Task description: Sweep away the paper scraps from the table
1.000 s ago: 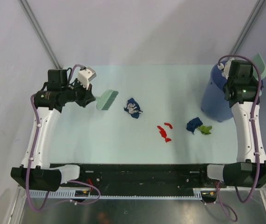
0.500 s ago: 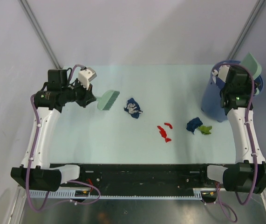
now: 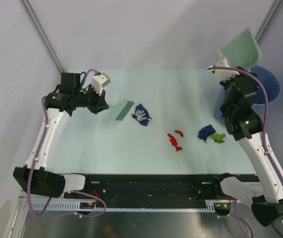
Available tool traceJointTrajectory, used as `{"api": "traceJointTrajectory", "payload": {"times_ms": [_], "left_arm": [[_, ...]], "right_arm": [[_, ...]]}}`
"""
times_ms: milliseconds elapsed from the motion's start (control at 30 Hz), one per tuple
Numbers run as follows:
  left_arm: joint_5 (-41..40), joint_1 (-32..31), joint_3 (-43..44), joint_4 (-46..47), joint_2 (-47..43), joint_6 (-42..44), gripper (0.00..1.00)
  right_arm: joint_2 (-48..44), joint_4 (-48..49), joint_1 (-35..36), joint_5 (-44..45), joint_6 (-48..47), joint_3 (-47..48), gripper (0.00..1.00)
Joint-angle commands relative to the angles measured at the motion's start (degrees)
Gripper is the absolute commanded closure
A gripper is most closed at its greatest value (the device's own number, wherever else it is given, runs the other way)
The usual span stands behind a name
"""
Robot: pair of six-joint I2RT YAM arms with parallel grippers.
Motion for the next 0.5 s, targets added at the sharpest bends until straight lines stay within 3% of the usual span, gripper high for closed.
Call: {"api": "traceJointTrajectory", "payload": {"times_ms": [0,167,300,467], "left_arm": [[-2.04,-6.73,1.5,4.74,3.02,-2.59,1.0],[-10.04,-13.32,8.52,9.57,13.02,-5.06,1.0],[-12.07,-14.3,14.76,10.82,22.42,-6.81,1.0],[-14.88,-13.69,17.76,11.34,30.36,-6.47,1.0]], "right_arm": [[-0.62,-5.11,11.18,0.48,17.87,1.84,1.0],[4.99,-14.86,21.12,-4.87,37.5,1.67,1.0],[8.34,-18.22,21.84,-19.17,50.78,1.76,1.0],[11.86,-21.91,21.93,-25.18,58.69,1.49,1.0]]}}
